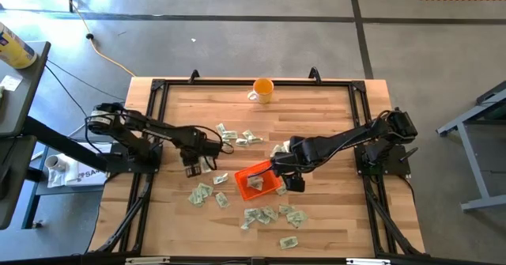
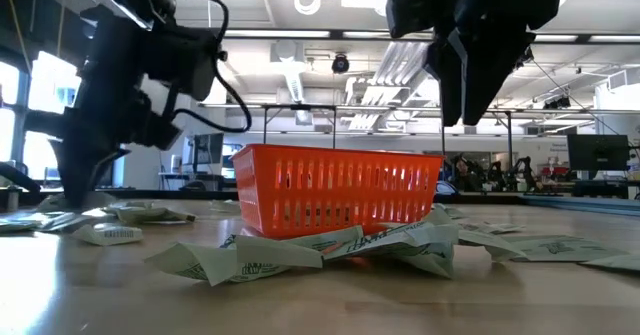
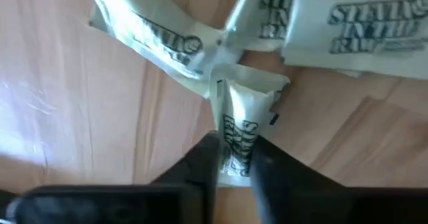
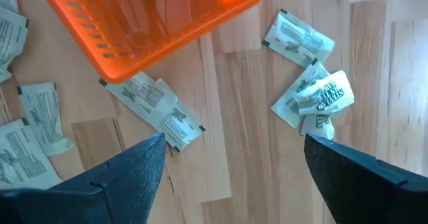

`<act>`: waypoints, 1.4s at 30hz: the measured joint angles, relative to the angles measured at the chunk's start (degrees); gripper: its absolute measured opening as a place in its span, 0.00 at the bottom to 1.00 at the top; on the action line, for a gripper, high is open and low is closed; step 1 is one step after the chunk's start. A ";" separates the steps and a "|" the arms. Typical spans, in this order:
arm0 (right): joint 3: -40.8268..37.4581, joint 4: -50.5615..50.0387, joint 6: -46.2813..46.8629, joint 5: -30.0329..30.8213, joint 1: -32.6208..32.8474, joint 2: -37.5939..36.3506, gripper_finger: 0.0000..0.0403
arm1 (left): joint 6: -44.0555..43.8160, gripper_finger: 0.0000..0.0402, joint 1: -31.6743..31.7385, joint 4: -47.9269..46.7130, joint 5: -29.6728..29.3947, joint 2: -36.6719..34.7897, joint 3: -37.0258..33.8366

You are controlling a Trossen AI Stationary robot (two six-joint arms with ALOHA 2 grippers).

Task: Pick and place Stevia / Truvia into bins
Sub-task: Put the stevia packet into the bin

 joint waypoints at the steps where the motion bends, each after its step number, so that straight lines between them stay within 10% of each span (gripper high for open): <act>1: 0.00 -0.18 0.00 -0.01 0.00 0.00 0.86 | -0.43 0.22 -0.02 0.09 0.34 0.03 0.40; 7: 0.00 -1.89 0.00 -0.01 0.00 0.00 0.86 | -2.58 0.07 -0.13 -2.96 0.42 0.03 4.73; 16: -0.04 -2.00 0.55 5.50 1.68 -4.79 0.86 | -4.20 0.14 -0.01 -8.67 0.58 -0.06 15.01; 25: -0.04 -6.24 6.28 7.33 1.93 -9.10 0.86 | -8.60 0.18 2.55 -9.48 5.52 -0.06 11.03; 42: -0.75 -10.00 2.37 10.79 3.69 -9.44 0.86 | -19.70 0.59 -5.22 -8.99 6.42 -0.06 10.90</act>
